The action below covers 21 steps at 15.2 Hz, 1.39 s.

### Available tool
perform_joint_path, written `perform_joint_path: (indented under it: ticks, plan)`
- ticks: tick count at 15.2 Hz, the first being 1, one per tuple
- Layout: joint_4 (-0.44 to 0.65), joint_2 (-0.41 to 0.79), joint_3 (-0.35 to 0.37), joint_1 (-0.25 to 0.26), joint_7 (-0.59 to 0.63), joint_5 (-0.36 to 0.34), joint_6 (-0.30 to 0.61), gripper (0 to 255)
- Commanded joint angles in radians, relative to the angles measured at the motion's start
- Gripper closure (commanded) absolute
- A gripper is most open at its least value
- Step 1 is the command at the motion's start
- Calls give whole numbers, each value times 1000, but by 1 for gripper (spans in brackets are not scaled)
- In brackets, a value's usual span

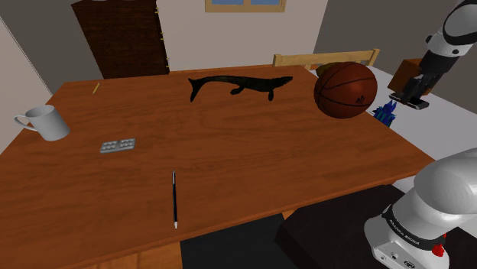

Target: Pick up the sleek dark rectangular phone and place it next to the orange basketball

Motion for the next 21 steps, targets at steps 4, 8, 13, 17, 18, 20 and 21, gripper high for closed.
perform_joint_path:
  ticks: [4,8,13,17,18,20,21]
  plan:
    - [-60,9,-23,-7,6,-20,69,255]
    - [-103,23,-42,-11,10,-37,127,255]
    - [-154,49,-69,-15,16,-59,203,255]
    - [-191,77,-92,-18,20,-77,267,255]
    - [-199,85,-98,-18,21,-81,284,255]
    - [-216,102,-111,-18,23,-90,318,255]
    - [-224,111,-117,-18,25,-94,335,255]
